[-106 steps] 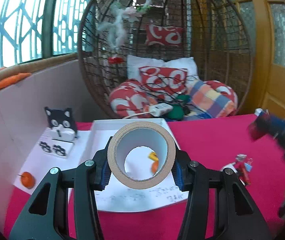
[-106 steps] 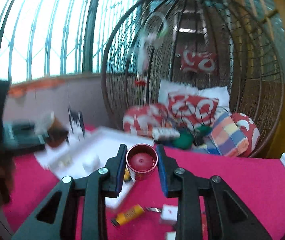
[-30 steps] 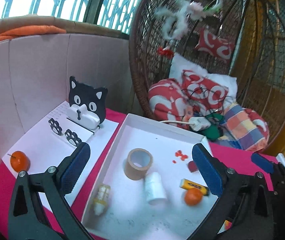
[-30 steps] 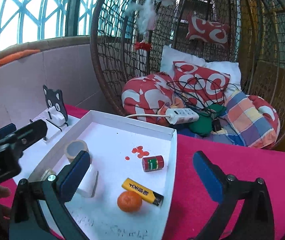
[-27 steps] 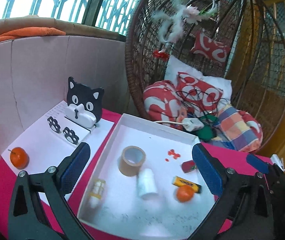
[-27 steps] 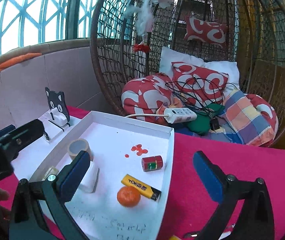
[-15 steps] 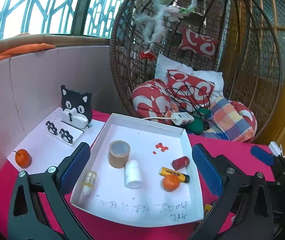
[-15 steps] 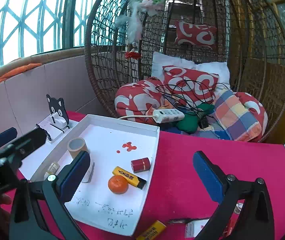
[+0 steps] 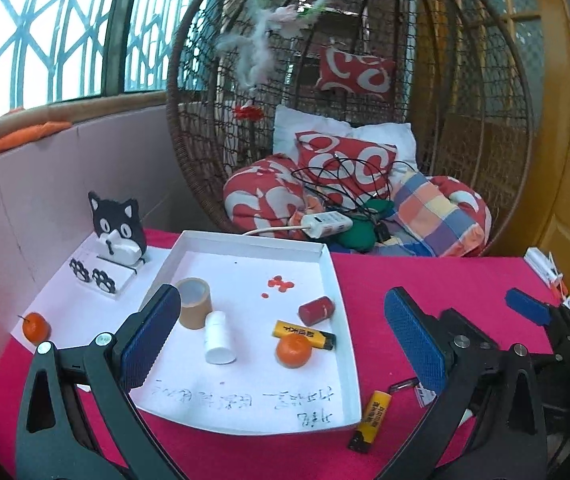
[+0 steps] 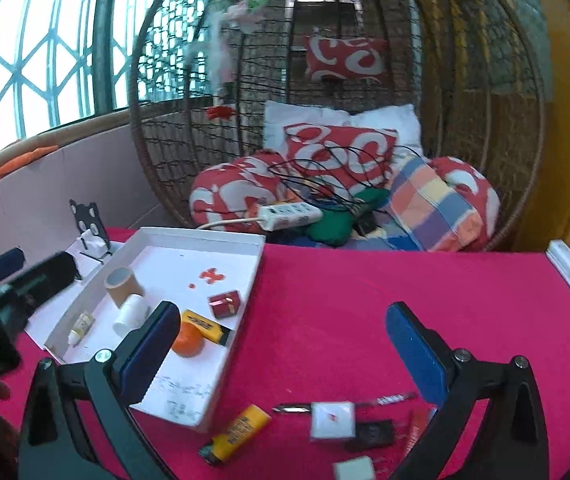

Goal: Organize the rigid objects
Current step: 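Move both open tools back toward the remaining items on the table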

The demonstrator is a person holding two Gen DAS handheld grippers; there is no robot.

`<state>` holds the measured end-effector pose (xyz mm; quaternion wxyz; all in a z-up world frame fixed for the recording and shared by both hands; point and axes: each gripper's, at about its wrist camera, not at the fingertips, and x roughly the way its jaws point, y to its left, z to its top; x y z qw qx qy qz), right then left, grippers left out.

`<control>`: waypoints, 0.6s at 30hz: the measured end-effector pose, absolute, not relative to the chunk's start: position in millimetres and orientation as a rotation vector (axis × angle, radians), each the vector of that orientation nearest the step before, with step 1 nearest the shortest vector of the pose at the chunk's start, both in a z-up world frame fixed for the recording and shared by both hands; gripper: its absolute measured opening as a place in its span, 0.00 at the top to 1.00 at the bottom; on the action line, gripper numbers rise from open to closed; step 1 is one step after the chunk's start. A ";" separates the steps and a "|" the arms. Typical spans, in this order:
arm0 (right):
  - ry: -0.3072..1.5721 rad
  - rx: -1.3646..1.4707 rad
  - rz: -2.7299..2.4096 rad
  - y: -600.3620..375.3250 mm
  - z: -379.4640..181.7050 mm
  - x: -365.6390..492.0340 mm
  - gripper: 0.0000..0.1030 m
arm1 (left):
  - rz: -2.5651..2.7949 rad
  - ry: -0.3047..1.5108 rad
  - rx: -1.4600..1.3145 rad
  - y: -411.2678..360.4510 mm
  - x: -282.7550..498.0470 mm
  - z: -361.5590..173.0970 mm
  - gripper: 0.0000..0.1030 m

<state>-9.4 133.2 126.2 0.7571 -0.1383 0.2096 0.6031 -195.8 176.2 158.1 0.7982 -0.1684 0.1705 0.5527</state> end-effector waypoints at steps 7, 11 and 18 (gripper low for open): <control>0.490 -0.215 1.244 85.2 119.1 36.3 0.00 | 1.158 0.408 -0.320 166.2 -173.6 155.8 0.00; 0.516 -0.170 1.205 64.4 116.7 61.0 0.00 | 1.140 0.427 -0.310 162.0 -162.2 152.3 0.00; 0.560 -0.110 1.134 35.8 107.6 93.2 0.00 | 1.107 0.460 -0.292 156.8 -144.3 147.9 0.00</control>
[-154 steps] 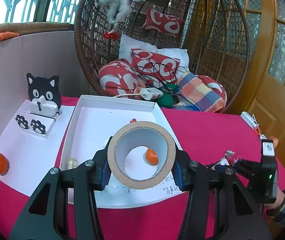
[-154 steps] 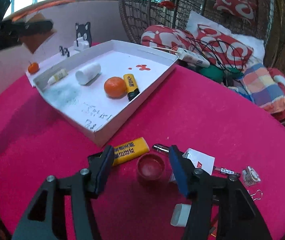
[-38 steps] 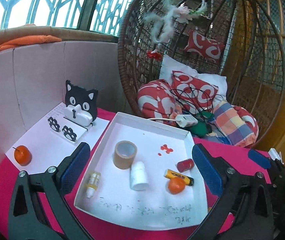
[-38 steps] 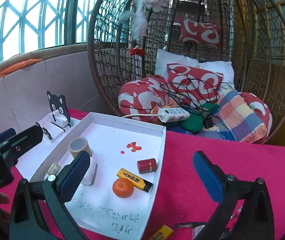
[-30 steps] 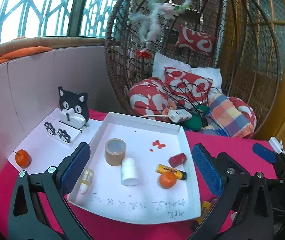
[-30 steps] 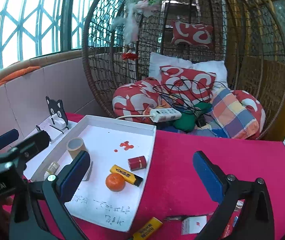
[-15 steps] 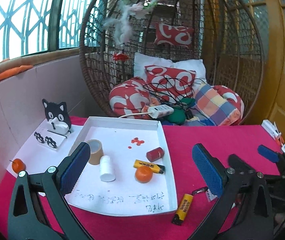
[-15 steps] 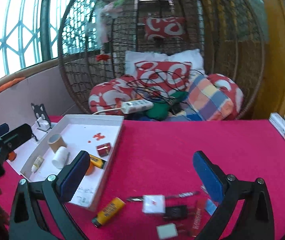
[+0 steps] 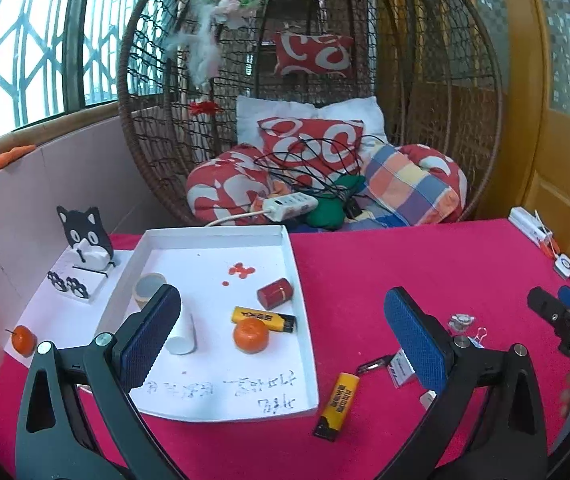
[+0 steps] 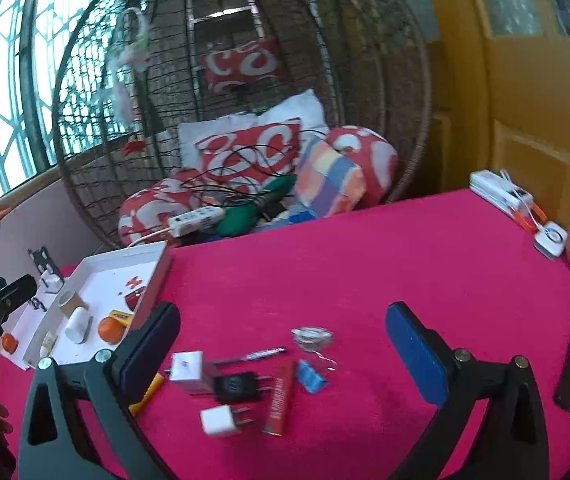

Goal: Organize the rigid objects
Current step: 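Move both open tools back toward the remaining items on the table, then grasp the white box with red logo with the left tool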

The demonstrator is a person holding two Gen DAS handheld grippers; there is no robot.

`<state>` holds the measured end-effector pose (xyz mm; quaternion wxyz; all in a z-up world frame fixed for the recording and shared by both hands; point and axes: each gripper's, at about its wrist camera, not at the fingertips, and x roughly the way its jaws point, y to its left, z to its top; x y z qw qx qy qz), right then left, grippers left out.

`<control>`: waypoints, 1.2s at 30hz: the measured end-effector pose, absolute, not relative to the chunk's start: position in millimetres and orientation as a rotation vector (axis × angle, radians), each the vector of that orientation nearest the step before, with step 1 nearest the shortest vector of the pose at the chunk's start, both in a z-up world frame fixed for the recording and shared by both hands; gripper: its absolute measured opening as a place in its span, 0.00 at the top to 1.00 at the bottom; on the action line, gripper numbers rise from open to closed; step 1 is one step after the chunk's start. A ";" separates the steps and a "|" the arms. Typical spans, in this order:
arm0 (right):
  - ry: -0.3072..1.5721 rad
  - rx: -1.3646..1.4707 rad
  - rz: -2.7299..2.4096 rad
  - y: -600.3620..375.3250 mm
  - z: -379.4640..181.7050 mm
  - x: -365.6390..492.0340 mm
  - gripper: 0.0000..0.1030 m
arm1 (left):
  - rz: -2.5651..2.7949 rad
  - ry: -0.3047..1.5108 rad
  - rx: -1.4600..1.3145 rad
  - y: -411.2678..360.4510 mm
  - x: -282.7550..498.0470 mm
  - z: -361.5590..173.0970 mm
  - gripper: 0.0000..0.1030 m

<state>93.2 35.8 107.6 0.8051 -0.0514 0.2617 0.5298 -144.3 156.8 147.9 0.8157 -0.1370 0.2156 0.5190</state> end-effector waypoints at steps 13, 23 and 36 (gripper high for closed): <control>0.654 -0.070 1.058 7.4 78.9 128.7 0.00 | 1.061 0.522 -0.281 154.9 -118.7 134.7 0.00; 0.791 -0.071 1.008 -6.3 30.7 149.6 0.00 | 0.802 0.655 -0.341 166.9 -87.6 92.9 0.00; 0.863 -0.035 1.042 -4.5 17.4 157.3 0.00 | 0.610 0.790 -0.334 166.6 -13.7 43.9 0.17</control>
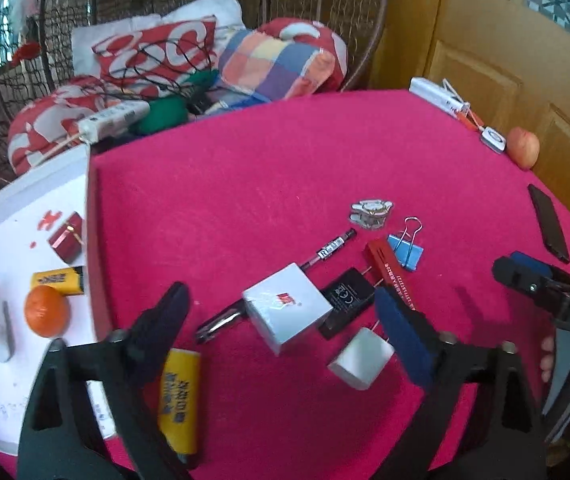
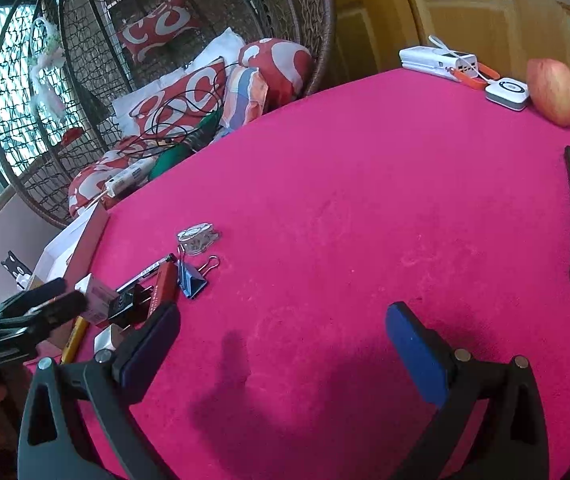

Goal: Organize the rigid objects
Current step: 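Grasp the white box with red logo with the left tool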

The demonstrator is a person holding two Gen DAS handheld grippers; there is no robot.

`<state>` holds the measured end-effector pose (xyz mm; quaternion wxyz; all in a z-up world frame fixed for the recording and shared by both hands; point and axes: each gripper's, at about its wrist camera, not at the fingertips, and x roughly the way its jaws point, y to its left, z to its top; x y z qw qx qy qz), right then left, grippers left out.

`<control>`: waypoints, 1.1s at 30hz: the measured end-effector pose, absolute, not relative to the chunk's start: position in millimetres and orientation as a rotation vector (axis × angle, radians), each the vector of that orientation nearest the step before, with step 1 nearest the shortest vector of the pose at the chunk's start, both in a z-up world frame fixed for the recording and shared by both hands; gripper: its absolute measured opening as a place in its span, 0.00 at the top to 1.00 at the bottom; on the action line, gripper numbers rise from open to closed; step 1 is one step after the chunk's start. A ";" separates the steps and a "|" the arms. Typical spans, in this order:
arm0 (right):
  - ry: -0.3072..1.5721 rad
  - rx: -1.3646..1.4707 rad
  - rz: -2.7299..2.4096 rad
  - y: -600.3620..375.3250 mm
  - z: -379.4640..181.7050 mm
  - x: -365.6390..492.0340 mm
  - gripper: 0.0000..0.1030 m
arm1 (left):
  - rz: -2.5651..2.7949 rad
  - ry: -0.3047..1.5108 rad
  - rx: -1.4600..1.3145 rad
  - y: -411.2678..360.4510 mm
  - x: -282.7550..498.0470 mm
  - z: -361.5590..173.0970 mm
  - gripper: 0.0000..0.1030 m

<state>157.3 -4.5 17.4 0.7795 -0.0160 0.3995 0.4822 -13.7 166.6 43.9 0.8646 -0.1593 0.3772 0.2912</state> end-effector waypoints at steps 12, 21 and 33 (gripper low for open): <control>0.861 -0.049 1.067 1.3 17.8 154.8 0.00 | 0.622 0.810 -0.350 171.3 -6.5 28.8 0.58; 0.768 -0.297 1.158 30.5 22.6 116.7 0.00 | 0.629 0.715 -0.393 165.6 -46.2 45.9 0.58; 0.759 -0.385 1.146 63.2 21.2 102.0 0.00 | 0.651 0.614 -0.410 157.0 -78.5 74.7 0.58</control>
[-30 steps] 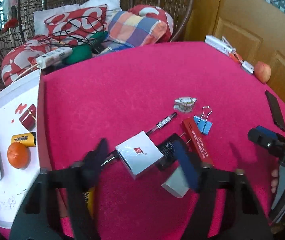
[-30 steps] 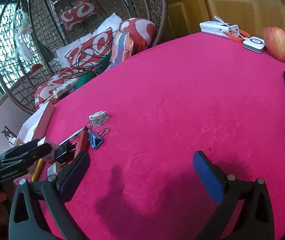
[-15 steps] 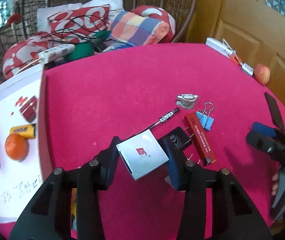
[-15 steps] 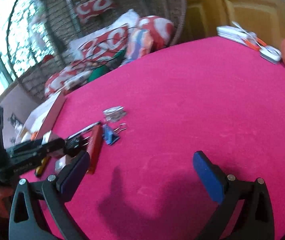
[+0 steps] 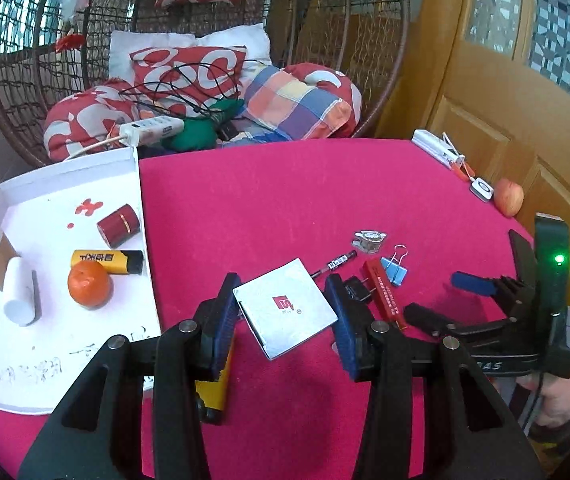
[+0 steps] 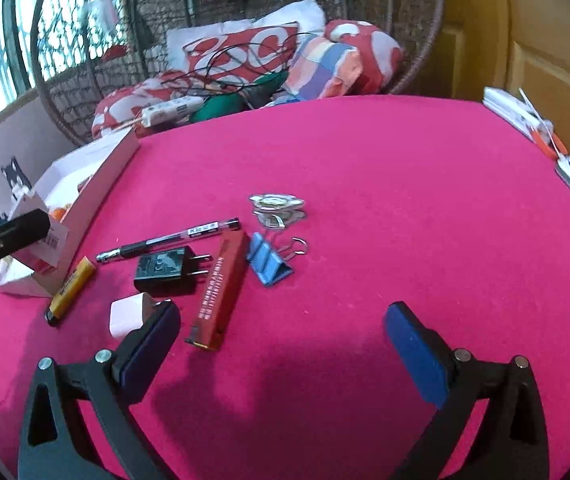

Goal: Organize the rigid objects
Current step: 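Grasp the red rectangular case with the right tool while the left tool holds the white box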

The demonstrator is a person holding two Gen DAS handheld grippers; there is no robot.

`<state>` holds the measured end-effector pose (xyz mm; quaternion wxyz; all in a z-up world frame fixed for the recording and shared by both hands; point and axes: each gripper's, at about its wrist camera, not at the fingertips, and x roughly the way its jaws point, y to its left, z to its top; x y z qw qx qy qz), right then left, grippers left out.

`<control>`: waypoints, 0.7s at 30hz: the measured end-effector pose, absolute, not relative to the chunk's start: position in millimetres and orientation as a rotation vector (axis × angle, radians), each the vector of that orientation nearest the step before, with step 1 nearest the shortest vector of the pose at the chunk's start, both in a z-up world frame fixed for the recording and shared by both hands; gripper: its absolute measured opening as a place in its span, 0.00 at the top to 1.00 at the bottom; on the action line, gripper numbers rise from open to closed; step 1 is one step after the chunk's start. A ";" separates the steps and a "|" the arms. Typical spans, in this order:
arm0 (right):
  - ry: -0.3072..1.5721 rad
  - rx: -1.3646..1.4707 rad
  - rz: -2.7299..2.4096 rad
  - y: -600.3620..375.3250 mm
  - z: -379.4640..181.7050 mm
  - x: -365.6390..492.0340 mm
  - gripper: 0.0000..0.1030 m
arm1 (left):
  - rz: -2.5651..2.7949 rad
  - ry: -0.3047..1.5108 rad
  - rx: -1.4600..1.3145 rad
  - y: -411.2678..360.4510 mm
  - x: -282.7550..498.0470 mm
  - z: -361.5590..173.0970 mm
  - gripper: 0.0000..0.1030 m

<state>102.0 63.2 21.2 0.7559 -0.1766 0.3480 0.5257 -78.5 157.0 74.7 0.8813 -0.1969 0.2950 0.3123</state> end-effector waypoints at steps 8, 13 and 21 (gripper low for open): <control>0.767 -0.474 1.171 87.2 13.9 90.3 0.34 | 0.643 0.596 -0.423 154.6 -83.9 76.1 0.58; 0.720 -0.554 1.169 97.0 11.5 72.5 0.52 | 0.645 0.576 -0.430 155.9 -88.1 80.6 0.58; 0.735 -0.535 1.230 87.7 13.5 81.3 0.85 | 0.658 0.562 -0.418 153.5 -92.9 84.2 0.58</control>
